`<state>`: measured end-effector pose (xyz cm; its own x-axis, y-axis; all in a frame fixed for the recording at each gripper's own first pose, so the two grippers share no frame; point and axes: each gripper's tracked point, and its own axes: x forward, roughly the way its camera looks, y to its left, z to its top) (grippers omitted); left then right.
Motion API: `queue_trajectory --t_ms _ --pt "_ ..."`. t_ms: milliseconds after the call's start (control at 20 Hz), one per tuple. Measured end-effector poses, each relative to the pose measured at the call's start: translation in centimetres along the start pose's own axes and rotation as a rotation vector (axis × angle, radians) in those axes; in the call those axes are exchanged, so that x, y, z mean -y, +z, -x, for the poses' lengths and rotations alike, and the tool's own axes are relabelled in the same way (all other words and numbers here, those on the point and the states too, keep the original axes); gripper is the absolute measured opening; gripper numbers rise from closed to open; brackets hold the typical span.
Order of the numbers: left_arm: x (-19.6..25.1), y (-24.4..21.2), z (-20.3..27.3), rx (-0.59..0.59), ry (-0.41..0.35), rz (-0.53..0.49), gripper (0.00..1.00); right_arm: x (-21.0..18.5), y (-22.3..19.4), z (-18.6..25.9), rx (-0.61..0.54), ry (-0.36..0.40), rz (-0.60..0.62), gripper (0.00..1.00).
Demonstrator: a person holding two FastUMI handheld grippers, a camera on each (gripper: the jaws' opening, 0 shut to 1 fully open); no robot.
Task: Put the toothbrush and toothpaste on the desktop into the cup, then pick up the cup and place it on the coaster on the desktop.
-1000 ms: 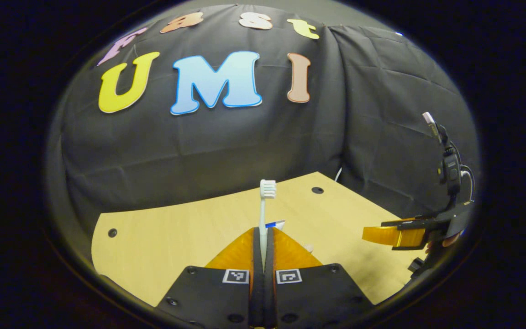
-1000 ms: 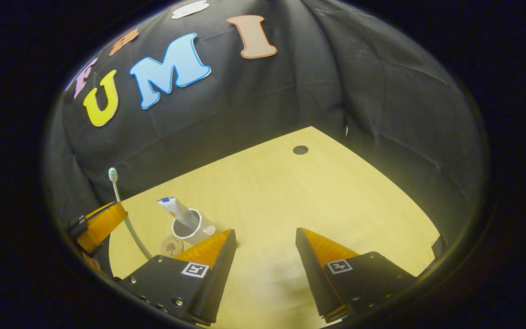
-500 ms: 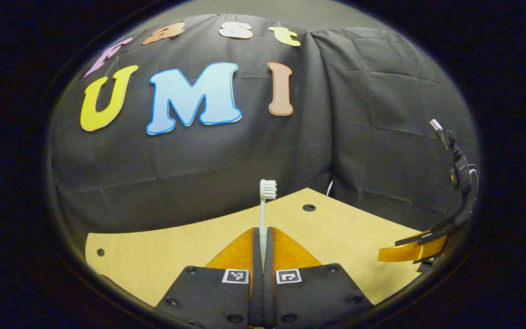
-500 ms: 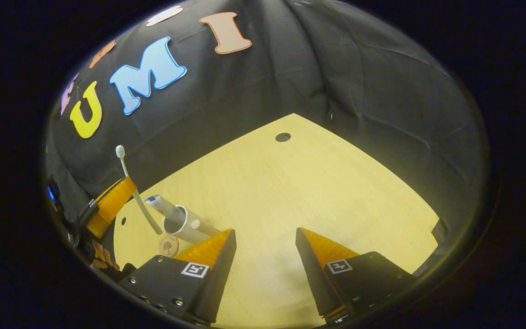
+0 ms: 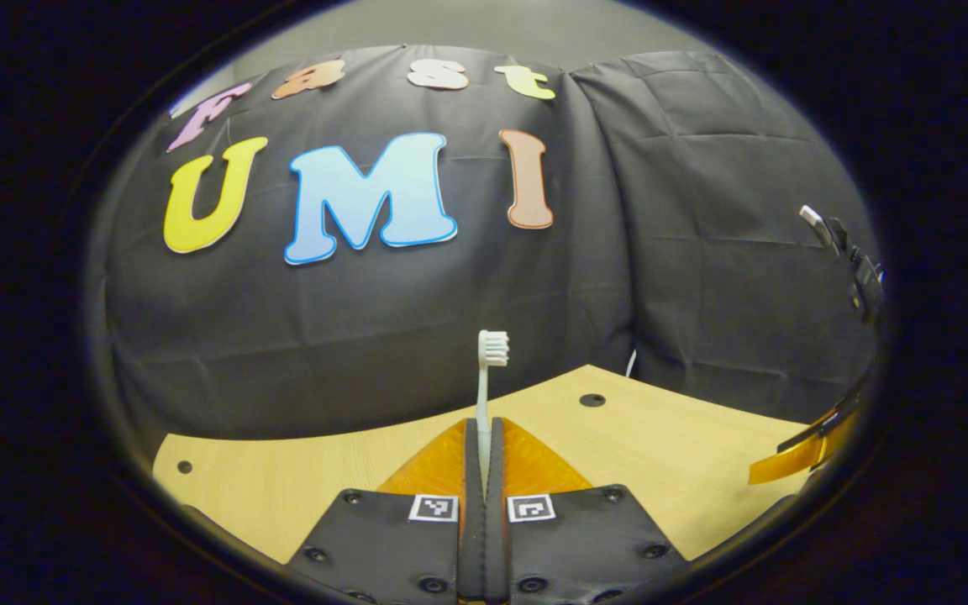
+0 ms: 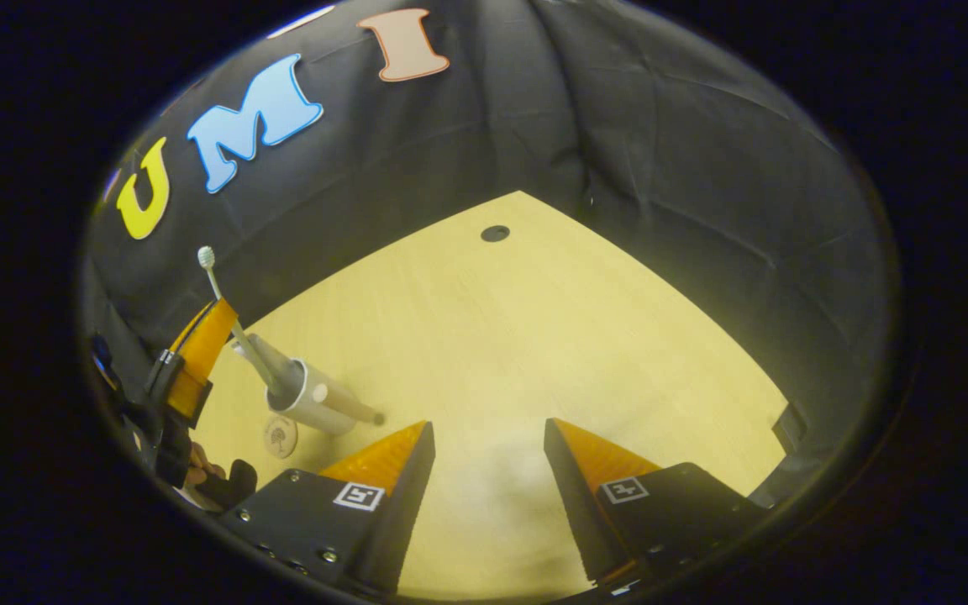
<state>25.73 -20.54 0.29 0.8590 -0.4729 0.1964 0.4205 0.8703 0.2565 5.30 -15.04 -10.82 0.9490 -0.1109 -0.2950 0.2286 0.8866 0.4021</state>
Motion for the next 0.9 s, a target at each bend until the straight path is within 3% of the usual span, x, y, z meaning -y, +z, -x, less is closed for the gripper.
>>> queue_trajectory --t_ms 250,600,900 --pt "-0.2 -2.7 0.2 -0.029 0.020 0.025 0.07 -0.1 -0.3 -0.3 -0.021 -0.002 0.010 0.78" --pt "-1.0 -2.7 0.7 -0.020 0.064 0.027 0.07 -1.2 -0.9 -0.5 -0.045 0.029 0.042 0.78" --pt "-1.0 -2.5 1.2 -0.024 0.063 0.031 0.15 -1.4 -1.0 -0.5 -0.049 0.034 0.043 0.78"
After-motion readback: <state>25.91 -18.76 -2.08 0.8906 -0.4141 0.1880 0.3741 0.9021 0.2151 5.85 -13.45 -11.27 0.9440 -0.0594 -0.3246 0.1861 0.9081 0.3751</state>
